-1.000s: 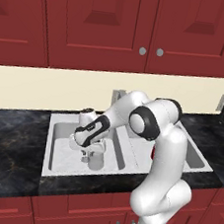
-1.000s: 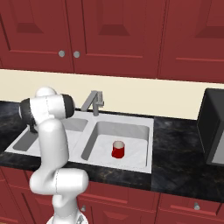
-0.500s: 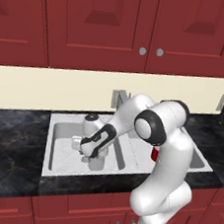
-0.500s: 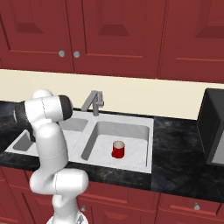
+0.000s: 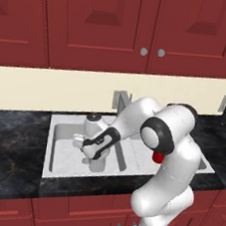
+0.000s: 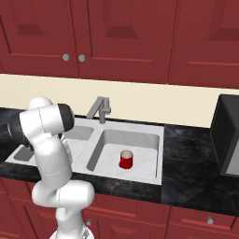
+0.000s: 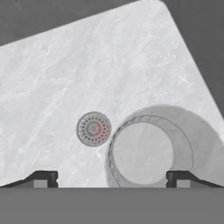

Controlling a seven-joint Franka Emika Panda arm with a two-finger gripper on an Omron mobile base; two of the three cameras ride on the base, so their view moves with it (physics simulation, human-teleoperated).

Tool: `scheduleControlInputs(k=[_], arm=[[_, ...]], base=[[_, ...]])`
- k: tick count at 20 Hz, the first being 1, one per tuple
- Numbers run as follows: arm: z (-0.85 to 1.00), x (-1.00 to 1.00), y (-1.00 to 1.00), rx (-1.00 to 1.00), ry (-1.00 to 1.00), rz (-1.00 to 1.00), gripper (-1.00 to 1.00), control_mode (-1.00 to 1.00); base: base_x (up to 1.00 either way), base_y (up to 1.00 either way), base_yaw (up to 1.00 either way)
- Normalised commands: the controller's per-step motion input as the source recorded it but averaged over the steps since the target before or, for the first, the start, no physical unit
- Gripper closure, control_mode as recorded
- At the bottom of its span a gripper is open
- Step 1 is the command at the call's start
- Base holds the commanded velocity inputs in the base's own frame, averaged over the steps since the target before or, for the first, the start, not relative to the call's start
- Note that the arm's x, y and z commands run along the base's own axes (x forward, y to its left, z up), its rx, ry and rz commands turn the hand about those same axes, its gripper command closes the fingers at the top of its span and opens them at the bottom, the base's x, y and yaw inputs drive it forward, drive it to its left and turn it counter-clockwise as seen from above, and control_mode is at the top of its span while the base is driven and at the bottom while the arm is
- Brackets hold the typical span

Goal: Move any existing items from the left basin to the right basin for drying. Then move the glass cup from the counter to the left basin of the sink for washing.

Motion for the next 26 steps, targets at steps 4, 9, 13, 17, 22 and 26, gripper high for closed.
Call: scheduleControlInputs(k=[4,9,13,17,22,26], arm=[[0.36,0.0,0.0,0.0,-0.02,0.0,-1.0,-1.0],[0.38,-0.06,0.0,0.0,-0.03,0.0,-1.0,-1.0],[0.4,-0.16,0.0,0.0,-0.05,0.0,-1.0,-1.0],[0.39,-0.16,0.0,0.0,-0.04,0.0,-1.0,-1.0],[0.43,-0.16,0.02,0.0,-0.02,0.0,-1.0,-1.0],[0.43,-0.18,0.06,0.0,0.0,-0.01,-1.0,-1.0]], base=[[0.0,0.0,0.0],[0.0,0.0,0.0],[0.0,0.0,0.0],[0.0,0.0,0.0],[0.0,0.0,0.0],[0.0,0.0,0.0]])
